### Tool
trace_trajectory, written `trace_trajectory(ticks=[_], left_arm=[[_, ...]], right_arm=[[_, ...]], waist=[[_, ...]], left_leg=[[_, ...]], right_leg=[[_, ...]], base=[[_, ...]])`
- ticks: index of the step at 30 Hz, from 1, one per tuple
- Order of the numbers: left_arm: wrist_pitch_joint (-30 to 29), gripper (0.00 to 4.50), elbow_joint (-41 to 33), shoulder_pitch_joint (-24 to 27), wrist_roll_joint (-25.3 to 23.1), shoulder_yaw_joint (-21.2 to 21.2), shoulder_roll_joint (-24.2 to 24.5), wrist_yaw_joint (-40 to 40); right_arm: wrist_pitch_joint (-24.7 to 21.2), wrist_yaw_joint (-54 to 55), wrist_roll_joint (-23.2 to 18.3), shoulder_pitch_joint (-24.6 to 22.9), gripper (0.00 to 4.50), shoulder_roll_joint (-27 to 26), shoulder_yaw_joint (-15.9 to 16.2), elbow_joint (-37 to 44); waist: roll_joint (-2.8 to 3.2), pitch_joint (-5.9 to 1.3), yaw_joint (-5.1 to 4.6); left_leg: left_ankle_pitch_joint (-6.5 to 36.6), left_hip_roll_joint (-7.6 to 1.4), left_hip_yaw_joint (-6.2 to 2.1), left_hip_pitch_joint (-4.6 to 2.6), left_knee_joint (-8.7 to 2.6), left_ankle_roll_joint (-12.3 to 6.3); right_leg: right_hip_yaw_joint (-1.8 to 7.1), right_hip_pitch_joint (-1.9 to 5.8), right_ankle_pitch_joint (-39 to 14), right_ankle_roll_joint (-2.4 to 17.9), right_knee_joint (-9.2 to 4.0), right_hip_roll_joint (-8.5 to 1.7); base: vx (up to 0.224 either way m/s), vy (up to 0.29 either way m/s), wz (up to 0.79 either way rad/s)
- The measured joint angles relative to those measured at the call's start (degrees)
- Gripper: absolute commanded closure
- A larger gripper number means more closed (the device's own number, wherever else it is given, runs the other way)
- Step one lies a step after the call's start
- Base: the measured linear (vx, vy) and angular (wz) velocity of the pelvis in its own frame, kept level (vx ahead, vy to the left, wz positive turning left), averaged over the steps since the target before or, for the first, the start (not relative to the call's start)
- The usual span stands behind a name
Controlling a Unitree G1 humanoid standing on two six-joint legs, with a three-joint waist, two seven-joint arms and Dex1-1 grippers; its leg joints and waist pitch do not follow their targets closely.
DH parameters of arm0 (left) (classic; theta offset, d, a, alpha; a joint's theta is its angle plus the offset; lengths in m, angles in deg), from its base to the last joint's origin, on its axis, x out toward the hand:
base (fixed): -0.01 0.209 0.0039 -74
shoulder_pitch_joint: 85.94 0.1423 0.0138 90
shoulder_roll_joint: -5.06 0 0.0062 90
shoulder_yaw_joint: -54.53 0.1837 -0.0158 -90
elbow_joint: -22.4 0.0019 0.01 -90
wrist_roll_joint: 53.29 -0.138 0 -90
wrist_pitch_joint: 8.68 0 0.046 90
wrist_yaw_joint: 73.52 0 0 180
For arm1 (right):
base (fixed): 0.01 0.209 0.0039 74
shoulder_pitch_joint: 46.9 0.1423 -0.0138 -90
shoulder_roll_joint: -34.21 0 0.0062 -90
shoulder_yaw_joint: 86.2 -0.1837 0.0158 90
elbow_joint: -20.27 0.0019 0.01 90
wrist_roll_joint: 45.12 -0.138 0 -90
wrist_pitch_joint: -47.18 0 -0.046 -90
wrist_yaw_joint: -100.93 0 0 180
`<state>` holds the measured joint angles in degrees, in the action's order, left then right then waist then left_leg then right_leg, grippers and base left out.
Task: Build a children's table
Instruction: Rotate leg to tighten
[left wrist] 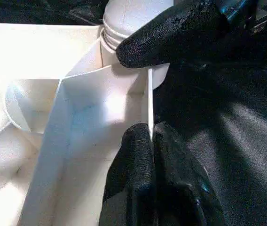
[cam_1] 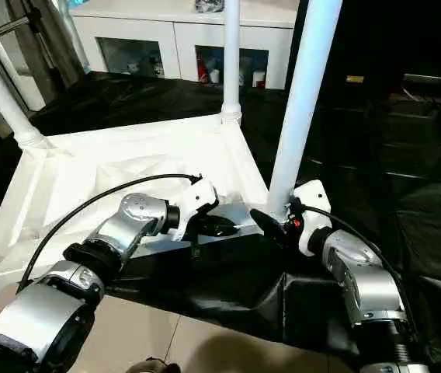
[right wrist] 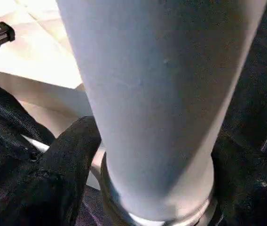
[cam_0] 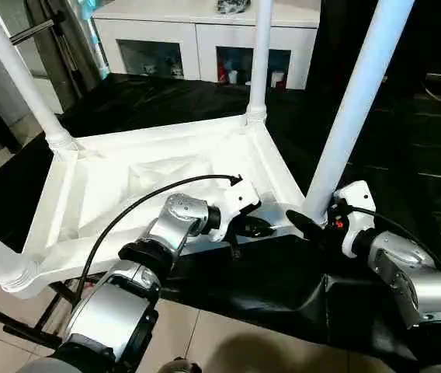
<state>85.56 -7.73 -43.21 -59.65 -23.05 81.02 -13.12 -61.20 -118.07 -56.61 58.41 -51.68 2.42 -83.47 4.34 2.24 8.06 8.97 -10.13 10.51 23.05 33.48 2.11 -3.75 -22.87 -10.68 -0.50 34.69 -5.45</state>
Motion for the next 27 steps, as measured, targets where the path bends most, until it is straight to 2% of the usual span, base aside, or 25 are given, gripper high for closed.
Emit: trace_trajectory(ticks=[5,7,11,12,24,27], left_arm=[[0.0,4.5,0.0,0.0,0.0,0.0,0.0,0.2],[0.0,4.5,-0.1,0.0,0.0,0.0,0.1,0.9],[1.0,4.5,-5.4,3.7,2.0,1.4,4.0,11.6],[1.2,4.5,-5.8,4.0,2.1,1.6,4.5,13.0],[0.9,4.5,-7.0,4.3,2.1,1.8,5.3,14.0],[0.3,4.5,-6.9,4.3,1.9,1.5,5.3,10.3]], right_arm=[[-0.1,-0.2,0.0,0.0,0.93,0.1,0.0,0.1],[-0.4,-2.2,-0.1,-0.3,1.15,1.1,0.1,0.5],[-2.4,-14.6,-3.5,-4.1,1.45,8.7,2.7,6.1],[-2.6,-16.2,-3.9,-4.3,1.56,9.1,3.1,6.5],[-3.5,-17.4,-4.1,-4.3,1.79,8.9,3.2,6.8],[-3.5,-12.2,-2.5,-3.2,1.8,5.7,2.6,5.8]], waist=[[0.0,0.0,0.0],[-0.01,0.01,0.06],[0.08,0.02,0.47],[0.08,0.02,0.58],[0.09,0.02,0.6],[0.07,0.02,0.21]], left_leg=[[0.0,0.0,0.0,0.0,0.0,0.0],[0.0,0.0,0.0,0.01,-0.01,0.0],[0.0,-0.03,0.0,0.05,-0.14,-0.02],[0.0,-0.06,0.0,0.06,-0.11,-0.02],[0.0,-0.05,0.03,0.1,-0.01,-0.03],[0.0,-0.06,0.03,0.08,0.03,-0.03]], right_leg=[[0.0,0.0,0.0,0.0,0.0,0.0],[0.0,0.0,0.0,0.0,-0.01,0.0],[-0.04,0.01,-0.1,-0.1,-0.18,0.02],[-0.06,0.0,-0.1,-0.1,-0.18,0.04],[-0.03,0.0,0.0,-0.1,-0.18,0.02],[-0.03,-0.01,0.0,0.0,-0.13,0.02]], base=[[0.0,0.0,0.0],[0.0,0.0,0.0],[0.0,0.0,0.0],[0.0,0.0,0.0],[0.0,0.0,0.0],[0.0,0.0,0.0]])
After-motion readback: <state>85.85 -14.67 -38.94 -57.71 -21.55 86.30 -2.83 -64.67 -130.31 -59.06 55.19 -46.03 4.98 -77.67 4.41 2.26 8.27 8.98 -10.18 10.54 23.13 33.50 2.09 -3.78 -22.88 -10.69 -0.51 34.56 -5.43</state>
